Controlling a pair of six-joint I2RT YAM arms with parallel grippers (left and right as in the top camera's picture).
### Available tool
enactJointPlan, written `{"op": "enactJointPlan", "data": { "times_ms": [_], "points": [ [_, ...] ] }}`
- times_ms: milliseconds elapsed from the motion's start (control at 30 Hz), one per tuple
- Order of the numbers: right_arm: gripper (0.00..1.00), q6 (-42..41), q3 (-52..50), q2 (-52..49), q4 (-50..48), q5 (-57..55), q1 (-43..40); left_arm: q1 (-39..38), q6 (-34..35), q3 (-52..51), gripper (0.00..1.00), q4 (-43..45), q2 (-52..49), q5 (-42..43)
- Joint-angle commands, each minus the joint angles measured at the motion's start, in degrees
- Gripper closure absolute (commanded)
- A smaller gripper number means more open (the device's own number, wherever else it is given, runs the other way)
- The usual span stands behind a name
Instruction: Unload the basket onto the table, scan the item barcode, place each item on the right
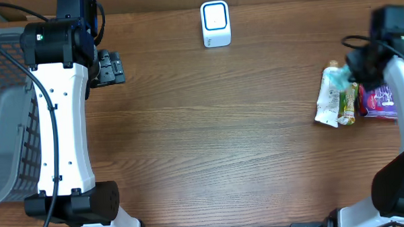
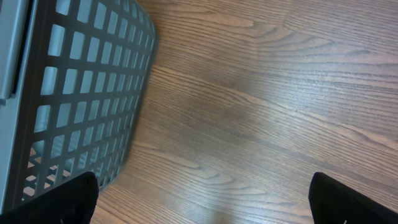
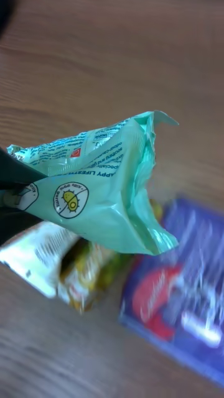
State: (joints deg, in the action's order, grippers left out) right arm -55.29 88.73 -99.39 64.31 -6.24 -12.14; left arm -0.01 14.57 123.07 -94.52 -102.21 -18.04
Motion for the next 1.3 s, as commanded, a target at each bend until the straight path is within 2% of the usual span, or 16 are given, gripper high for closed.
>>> {"op": "enactJointPlan", "data": {
  "times_ms": [0,33,67,133,200,300,400,633,867,1067,1267],
  "points": [
    [0.96,-0.9,-2.3,0.3,-0.8,5.3,-4.5,0.0,-0.6,0.8,0.0,0.1,0.9,-0.3],
    [0.96,0.3,-2.7,0.3,-1.0,7.1,-5.5,0.0,-0.6,0.8,0.0,0.1,0.9,-0.3],
    [0.87,1.6,-2.9,0.3,-1.1,8.7,-6.2,0.0,-0.6,0.8,0.0,0.1,0.9,-0.3],
    [0.51,5.1,-2.8,0.4,-1.2,11.6,-7.3,0.0,-0.6,0.8,0.01,0.1,0.9,-0.3],
    [0.3,7.0,-2.8,1.3,-1.4,12.6,-7.7,0.0,-0.6,0.8,0.0,0.1,0.9,-0.3],
    [0.11,8.8,-2.7,4.7,-1.5,12.8,-7.8,0.0,-0.6,0.8,0.0,0.1,0.9,-0.3],
    [0.0,9.5,-2.7,10.7,-1.5,13.0,-7.8,0.0,-0.6,0.8,0.0,0.1,0.9,-0.3],
    [0.0,20.2,-2.7,27.7,1.1,22.5,-6.8,0.0,-0.6,0.8,0.01,0.1,0.9,-0.3],
    [0.0,20.9,-2.8,40.5,15.8,25.2,-6.4,0.0,-0.6,0.8,0.01,0.1,0.9,-0.3],
    [0.0,20.9,-2.8,45.8,20.0,25.1,-5.6,0.0,-0.6,0.8,0.0,0.1,0.9,-0.3],
    [0.0,31.1,-2.8,46.2,22.3,20.5,-5.6,0.0,-0.6,0.8,0.0,0.1,0.9,-0.3]
  ]
}}
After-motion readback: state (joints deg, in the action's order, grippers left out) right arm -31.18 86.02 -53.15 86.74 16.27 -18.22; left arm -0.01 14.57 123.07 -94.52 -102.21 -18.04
